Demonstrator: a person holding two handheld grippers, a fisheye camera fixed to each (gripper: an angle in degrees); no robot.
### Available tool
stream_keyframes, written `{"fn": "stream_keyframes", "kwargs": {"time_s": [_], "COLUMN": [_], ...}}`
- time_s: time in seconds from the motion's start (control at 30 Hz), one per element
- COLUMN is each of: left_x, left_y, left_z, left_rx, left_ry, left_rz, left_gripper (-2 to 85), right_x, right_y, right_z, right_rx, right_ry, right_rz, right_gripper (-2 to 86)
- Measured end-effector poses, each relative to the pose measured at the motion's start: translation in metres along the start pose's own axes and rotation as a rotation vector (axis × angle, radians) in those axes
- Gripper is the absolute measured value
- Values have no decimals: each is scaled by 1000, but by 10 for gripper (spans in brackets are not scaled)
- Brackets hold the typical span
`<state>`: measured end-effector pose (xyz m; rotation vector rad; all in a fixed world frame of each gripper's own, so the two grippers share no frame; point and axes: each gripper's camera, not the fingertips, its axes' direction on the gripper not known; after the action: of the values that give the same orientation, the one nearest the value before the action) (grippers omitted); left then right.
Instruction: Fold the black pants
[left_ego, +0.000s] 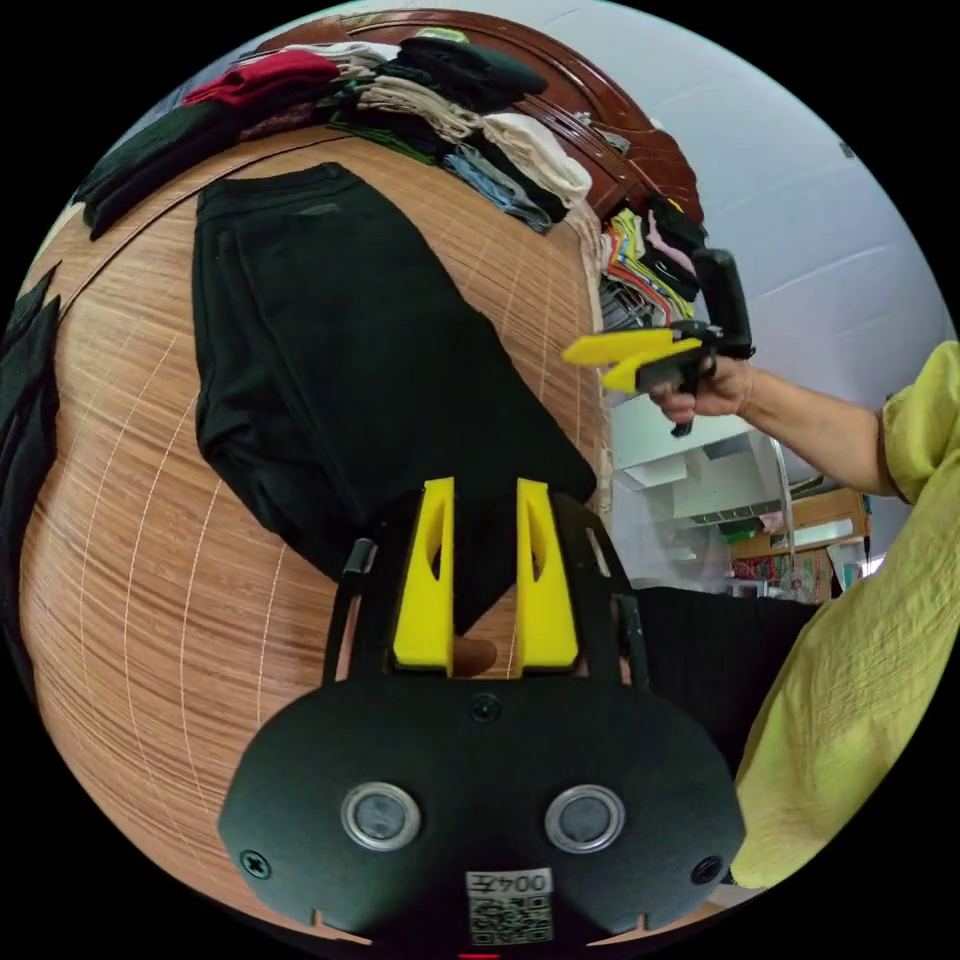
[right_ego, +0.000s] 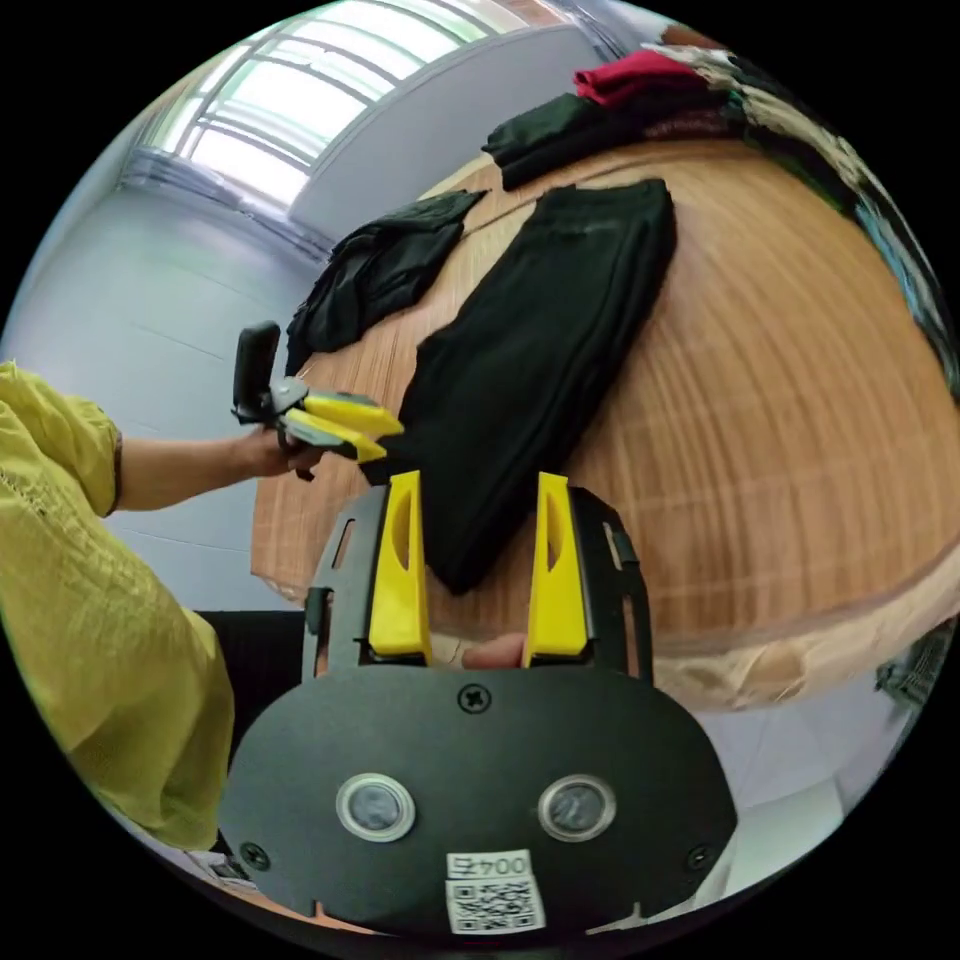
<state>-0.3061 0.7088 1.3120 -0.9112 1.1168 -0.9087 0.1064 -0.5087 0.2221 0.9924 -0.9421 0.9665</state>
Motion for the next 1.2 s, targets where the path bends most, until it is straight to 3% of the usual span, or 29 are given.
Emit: {"fn": "stream_keyframes", "kwargs": {"time_s": [0.23,0.8,0.9,0.97,1.2], "left_x": [18,-15,-20,-23,-25], "left_y": [-7,0,0,1,23], "left_z": [27,27,28,29,-20], "left_rx": [-181,-183,-186,-191,-225], "left_ry": [-55,27,27,26,-43], "left_rz": [139,55,53,57,110], "left_gripper": [127,120,122,130,200], "right_x": [18,51,56,52,51], "right_y": [81,97,88,89,89], "right_z": [11,-3,2,9,15], "right_rx": [-30,-84,-86,-160,-210], "right_ry": [-75,-182,-201,-183,-140], "right_rz": [44,-56,-63,-107,-116], "right_gripper": [162,132,83,50,66]}}
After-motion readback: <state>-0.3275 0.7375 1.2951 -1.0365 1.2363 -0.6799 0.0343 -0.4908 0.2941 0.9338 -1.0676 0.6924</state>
